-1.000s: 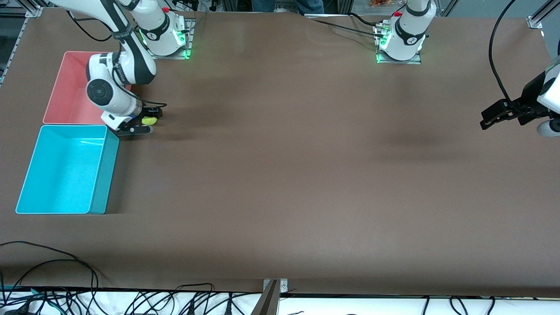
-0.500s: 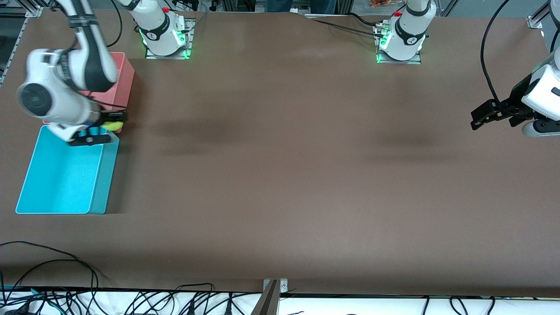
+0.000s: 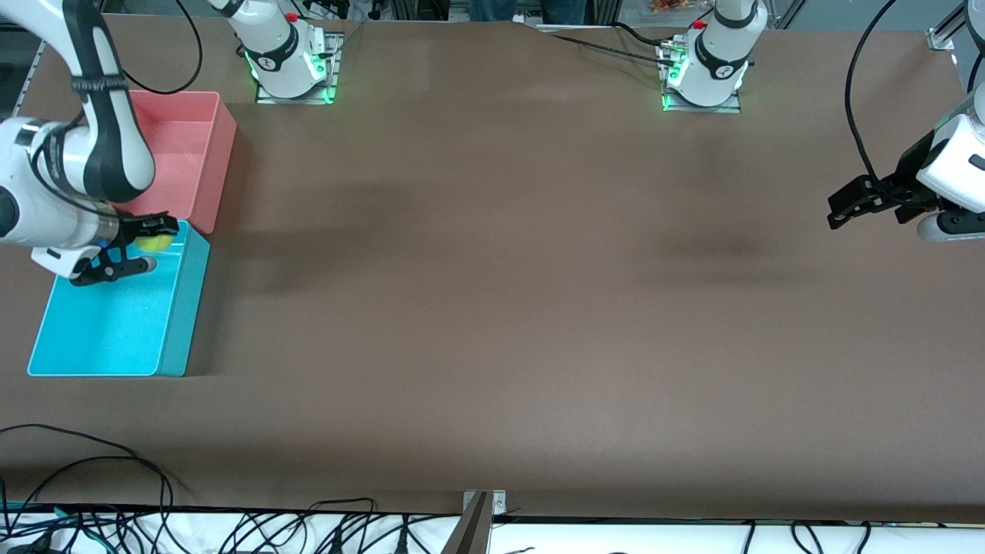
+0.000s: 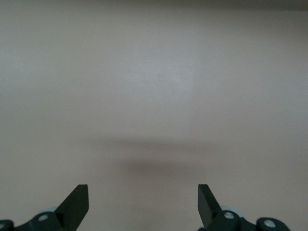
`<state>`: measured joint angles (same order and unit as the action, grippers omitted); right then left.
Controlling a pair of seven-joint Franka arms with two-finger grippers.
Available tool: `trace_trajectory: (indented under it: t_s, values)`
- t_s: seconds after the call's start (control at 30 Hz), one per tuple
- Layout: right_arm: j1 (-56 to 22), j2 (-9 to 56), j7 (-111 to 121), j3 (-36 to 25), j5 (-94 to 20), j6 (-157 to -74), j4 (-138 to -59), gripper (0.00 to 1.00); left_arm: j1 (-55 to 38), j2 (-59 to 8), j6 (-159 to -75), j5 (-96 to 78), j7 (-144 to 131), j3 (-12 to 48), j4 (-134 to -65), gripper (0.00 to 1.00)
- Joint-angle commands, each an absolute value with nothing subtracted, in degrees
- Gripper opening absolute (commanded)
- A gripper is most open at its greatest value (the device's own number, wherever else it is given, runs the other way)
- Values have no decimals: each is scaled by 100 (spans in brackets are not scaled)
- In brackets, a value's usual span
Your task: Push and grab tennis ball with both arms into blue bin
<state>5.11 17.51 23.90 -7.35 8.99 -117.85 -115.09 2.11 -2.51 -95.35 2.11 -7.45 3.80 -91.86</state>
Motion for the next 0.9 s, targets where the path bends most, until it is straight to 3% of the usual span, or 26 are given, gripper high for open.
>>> trace_trajectory:
  t_s: [0.0, 0.5, 0.57, 0.67, 0.77, 0.87]
  values:
    - [589, 2013, 2637, -703, 967, -11953, -11303, 40, 185, -211, -9545, 325, -633, 387, -9211, 100]
    - [897, 2487, 2971, -694, 932, -12234, -11329, 41, 211, -211, -9483, 334, -624, 466, -9202, 100]
    - [888, 2513, 2962, -694, 914, -12226, -11338, 51, 228, -211, -9492, 334, -624, 466, -9202, 100]
    - [896, 2522, 2953, -694, 905, -12226, -11329, 87, 255, -211, -9492, 334, -624, 457, -9193, 100]
    - [896, 2522, 2953, -694, 905, -12199, -11320, 99, 255, -211, -9492, 334, -624, 457, -9202, 100]
    - [888, 2505, 2953, -694, 905, -12164, -11312, 100, 246, -211, -9492, 334, -624, 466, -9202, 100]
